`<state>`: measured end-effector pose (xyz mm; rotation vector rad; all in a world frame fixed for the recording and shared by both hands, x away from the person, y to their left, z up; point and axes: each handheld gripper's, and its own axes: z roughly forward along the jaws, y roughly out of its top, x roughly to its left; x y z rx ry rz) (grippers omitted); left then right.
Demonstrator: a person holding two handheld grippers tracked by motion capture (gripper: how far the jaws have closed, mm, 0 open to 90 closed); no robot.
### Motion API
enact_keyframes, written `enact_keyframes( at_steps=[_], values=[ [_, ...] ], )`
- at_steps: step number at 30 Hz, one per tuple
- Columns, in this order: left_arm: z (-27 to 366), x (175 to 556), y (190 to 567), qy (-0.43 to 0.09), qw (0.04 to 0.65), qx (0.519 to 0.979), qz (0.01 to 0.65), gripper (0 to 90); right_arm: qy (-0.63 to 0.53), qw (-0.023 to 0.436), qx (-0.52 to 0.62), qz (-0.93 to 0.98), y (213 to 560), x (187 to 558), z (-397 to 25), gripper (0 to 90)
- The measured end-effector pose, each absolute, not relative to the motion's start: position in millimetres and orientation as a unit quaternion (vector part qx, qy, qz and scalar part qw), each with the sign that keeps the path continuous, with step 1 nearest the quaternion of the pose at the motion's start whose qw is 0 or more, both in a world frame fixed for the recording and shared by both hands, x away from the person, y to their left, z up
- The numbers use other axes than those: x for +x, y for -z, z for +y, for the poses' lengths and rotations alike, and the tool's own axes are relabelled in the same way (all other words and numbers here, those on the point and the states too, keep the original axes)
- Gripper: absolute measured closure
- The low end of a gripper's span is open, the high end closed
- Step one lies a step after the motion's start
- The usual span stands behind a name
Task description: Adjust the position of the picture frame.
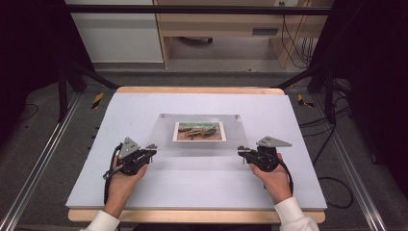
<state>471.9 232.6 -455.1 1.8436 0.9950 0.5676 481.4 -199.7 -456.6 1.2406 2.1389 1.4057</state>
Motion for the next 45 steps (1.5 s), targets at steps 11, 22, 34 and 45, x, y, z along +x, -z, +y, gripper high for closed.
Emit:
enact_keyframes(
  at_steps=[11,22,34,45],
  values=[
    [234,472,465,-0.215,0.445,0.770,0.402,82.9,-0.461,0.142,0.435,0.760,466,478,-197,84.8],
    [234,473,466,-0.212,0.439,0.776,0.400,82.9,-0.456,0.143,0.435,0.763,467,478,-197,84.8],
    [232,473,469,-0.208,0.430,0.782,0.400,82.8,-0.447,0.143,0.436,0.768,470,477,-196,84.9],
    [231,474,471,-0.206,0.420,0.789,0.398,82.5,-0.436,0.142,0.438,0.773,472,477,-194,84.8]
  ],
)
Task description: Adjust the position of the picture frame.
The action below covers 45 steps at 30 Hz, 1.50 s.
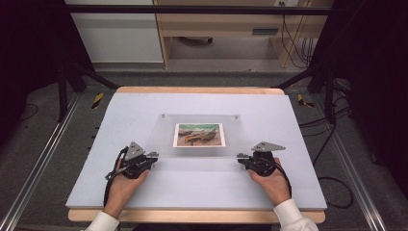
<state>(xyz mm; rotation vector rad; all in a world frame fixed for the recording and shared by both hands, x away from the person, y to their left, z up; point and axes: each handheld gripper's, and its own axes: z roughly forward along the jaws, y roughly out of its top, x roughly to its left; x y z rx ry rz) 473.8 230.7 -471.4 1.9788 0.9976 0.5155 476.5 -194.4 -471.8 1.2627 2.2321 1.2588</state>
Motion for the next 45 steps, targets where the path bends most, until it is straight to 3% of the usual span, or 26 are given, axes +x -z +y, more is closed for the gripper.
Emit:
enact_keyframes(
  at_steps=[11,12,17,23,26,31,35,39,45],
  values=[
    [231,474,472,-0.203,0.418,0.796,0.388,80.4,-0.436,0.143,0.434,0.775,472,476,-195,82.0],
    [232,474,472,-0.201,0.421,0.796,0.386,78.4,-0.437,0.139,0.437,0.774,472,475,-195,77.8],
    [234,470,472,-0.201,0.423,0.794,0.387,50.7,-0.439,0.142,0.435,0.774,469,465,-202,47.5],
    [240,462,467,-0.192,0.432,0.788,0.395,29.7,-0.431,0.163,0.440,0.770,466,449,-211,26.0],
    [244,459,464,-0.190,0.442,0.779,0.401,21.7,-0.435,0.174,0.447,0.762,463,446,-217,20.6],
    [252,454,454,-0.207,0.456,0.769,0.398,12.2,-0.443,0.186,0.449,0.753,457,443,-223,15.6],
    [258,453,447,-0.207,0.481,0.752,0.400,9.6,-0.464,0.202,0.437,0.744,447,441,-226,13.4],
    [253,453,429,-0.228,0.487,0.749,0.389,8.9,-0.474,0.238,0.427,0.732,428,440,-221,17.3],
    [242,478,418,-0.217,0.478,0.748,0.407,9.6,-0.473,0.220,0.429,0.737,412,458,-213,23.5]
  ],
)
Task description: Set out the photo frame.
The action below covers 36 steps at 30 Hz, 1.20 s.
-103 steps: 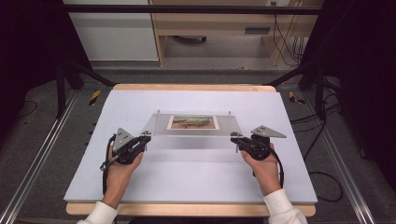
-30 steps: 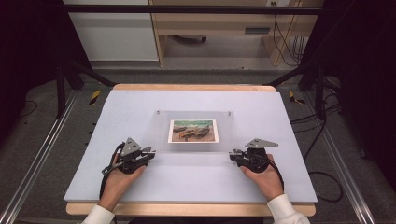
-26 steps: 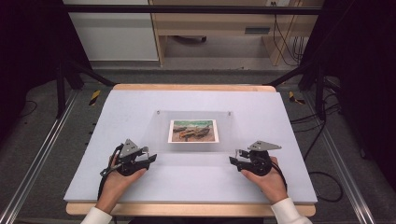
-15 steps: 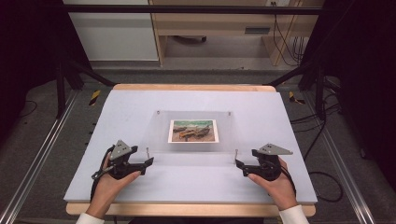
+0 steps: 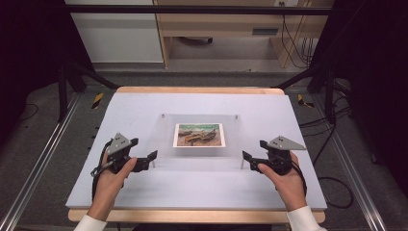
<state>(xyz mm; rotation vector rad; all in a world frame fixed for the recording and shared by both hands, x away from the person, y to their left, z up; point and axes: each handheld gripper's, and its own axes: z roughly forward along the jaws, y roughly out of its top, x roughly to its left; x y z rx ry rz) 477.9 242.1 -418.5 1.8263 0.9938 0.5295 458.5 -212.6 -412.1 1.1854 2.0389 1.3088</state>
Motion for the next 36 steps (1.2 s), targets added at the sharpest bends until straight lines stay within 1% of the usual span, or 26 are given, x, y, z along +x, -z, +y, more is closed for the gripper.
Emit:
enact_keyframes(
  at_steps=[1,2,3,4,6,7,9,15,24,28,33,36],
  values=[
    [238,489,418,-0.210,0.469,0.750,0.416,10.0,-0.468,0.218,0.428,0.742,409,469,-209,25.9],
    [238,489,418,-0.210,0.469,0.750,0.416,10.0,-0.468,0.218,0.428,0.742,409,469,-209,25.9],
    [234,498,419,-0.194,0.470,0.752,0.420,10.1,-0.469,0.212,0.430,0.742,408,479,-207,26.1],
    [234,498,419,-0.194,0.470,0.752,0.420,10.1,-0.469,0.212,0.430,0.742,408,479,-207,26.1],
    [231,500,423,-0.186,0.478,0.744,0.428,10.3,-0.464,0.212,0.435,0.742,411,491,-204,29.3],
    [231,500,423,-0.186,0.478,0.744,0.428,10.2,-0.466,0.211,0.435,0.741,413,494,-203,31.3],
    [232,495,427,-0.190,0.475,0.743,0.433,10.1,-0.470,0.206,0.441,0.736,417,494,-204,32.2],
    [235,492,433,-0.191,0.462,0.742,0.445,10.3,-0.467,0.193,0.446,0.738,425,489,-203,31.9],
    [234,498,442,-0.199,0.449,0.739,0.461,13.2,-0.467,0.172,0.464,0.733,431,497,-203,31.2],
    [236,500,446,-0.187,0.445,0.738,0.471,13.3,-0.468,0.151,0.469,0.734,435,500,-203,30.1],
    [238,503,452,-0.148,0.459,0.726,0.490,13.1,-0.460,0.126,0.478,0.738,442,500,-202,27.7],
    [239,504,452,-0.140,0.460,0.725,0.493,13.4,-0.460,0.113,0.480,0.738,445,502,-202,26.4]
  ],
)
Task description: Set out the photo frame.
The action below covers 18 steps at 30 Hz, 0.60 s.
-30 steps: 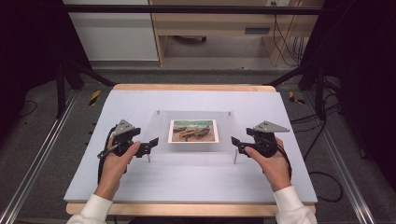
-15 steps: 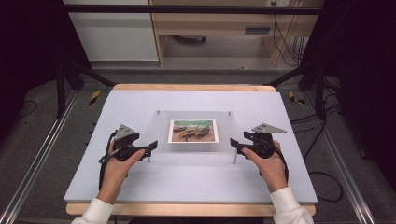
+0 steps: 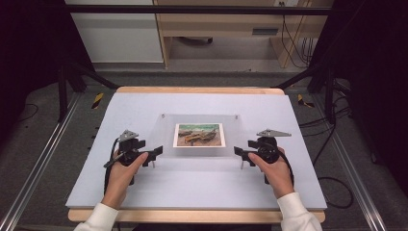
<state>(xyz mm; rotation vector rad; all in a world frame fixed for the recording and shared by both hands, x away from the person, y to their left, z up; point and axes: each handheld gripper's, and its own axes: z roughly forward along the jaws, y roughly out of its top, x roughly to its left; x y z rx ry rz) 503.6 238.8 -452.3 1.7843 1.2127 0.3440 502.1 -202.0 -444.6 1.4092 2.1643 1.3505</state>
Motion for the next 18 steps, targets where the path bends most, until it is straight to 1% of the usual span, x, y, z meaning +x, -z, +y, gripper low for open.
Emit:
enact_keyframes(
  at_steps=[1,2,6,18],
  values=[
    [238.7,504.5,452.9,-0.127,0.465,0.724,0.494,13.8,-0.460,0.109,0.481,0.738,445.1,502.7,-201.7,26.1],
    [238.7,504.5,452.9,-0.127,0.465,0.724,0.494,14.0,-0.460,0.109,0.481,0.738,445.1,502.7,-201.7,26.1],
    [235.7,504.9,454.5,-0.099,0.473,0.724,0.492,14.1,-0.461,0.096,0.483,0.738,448.1,504.0,-199.4,25.2],
    [234.0,505.4,456.2,-0.087,0.478,0.719,0.497,14.2,-0.466,0.087,0.487,0.733,450.8,505.1,-199.7,22.8]
  ],
)
